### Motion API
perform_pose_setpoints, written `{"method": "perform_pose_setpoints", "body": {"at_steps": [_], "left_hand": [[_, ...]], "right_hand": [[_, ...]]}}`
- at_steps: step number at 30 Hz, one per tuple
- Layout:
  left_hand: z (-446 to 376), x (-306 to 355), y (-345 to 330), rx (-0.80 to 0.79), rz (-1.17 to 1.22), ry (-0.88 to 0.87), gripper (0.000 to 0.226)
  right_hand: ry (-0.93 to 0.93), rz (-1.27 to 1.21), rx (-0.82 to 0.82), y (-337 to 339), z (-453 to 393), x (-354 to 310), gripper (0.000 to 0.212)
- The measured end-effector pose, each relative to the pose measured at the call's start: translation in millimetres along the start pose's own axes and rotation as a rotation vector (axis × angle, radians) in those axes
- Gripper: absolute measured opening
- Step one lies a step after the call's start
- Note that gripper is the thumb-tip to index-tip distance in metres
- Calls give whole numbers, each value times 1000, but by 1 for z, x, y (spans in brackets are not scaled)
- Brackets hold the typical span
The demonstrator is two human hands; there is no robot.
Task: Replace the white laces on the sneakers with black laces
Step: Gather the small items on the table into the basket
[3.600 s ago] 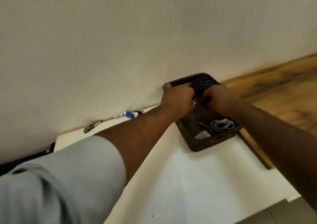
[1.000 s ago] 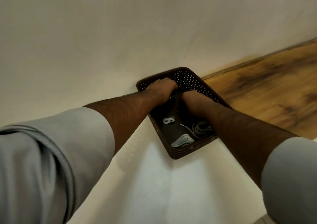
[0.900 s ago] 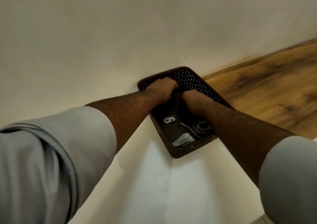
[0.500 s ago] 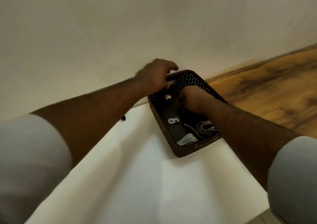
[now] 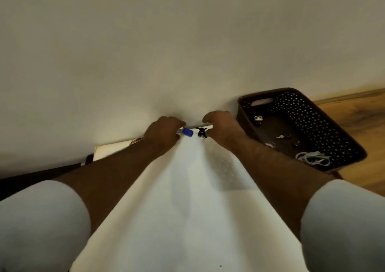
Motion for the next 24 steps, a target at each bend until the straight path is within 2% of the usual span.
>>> {"method": "perform_pose_setpoints", "body": {"at_steps": [2, 4, 6, 8, 11, 15, 17, 20, 22, 24], "left_hand": [[-4, 10, -8, -39, -104, -42, 49], [-10, 19, -11, -50, -230, -85, 40], [-13, 22, -16, -36, -282, -103, 26], [-14, 23, -21, -25, -231, -95, 20], [-13, 22, -22, -38, -183, -85, 19], [-8, 31, -15, 42, -323, -133, 22], [-4, 46, -5, 136, -265, -142, 21], [-4, 81, 21, 329, 12, -160, 16], [-8, 120, 39, 431, 126, -251, 16], [-19, 163, 45, 431, 169, -309, 17]], "right_hand": [[-15, -3, 1, -13, -1, 1, 49], [-15, -15, -33, -22, 0, 0, 54], [1, 6, -68, -29, 0, -2, 47], [8, 35, -68, -31, 0, -2, 35], [9, 87, -90, -29, 3, 0, 24], [34, 83, -66, -9, 15, -6, 22], [72, -7, 8, 21, 22, -14, 24], [108, -80, 137, 90, 36, -11, 29], [54, -12, 200, 131, 40, 17, 31], [-35, 68, 239, 154, 38, 64, 33]]}}
Point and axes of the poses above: each hand's wrist, its own z-axis away from the middle knuckle, its own y-axis out of the back of the hand, x = y × z, the point moved 6 cm from there along -z, towards the middle knuckle, and after that the axes turned 3 degrees about x, right-handed, at the moved point
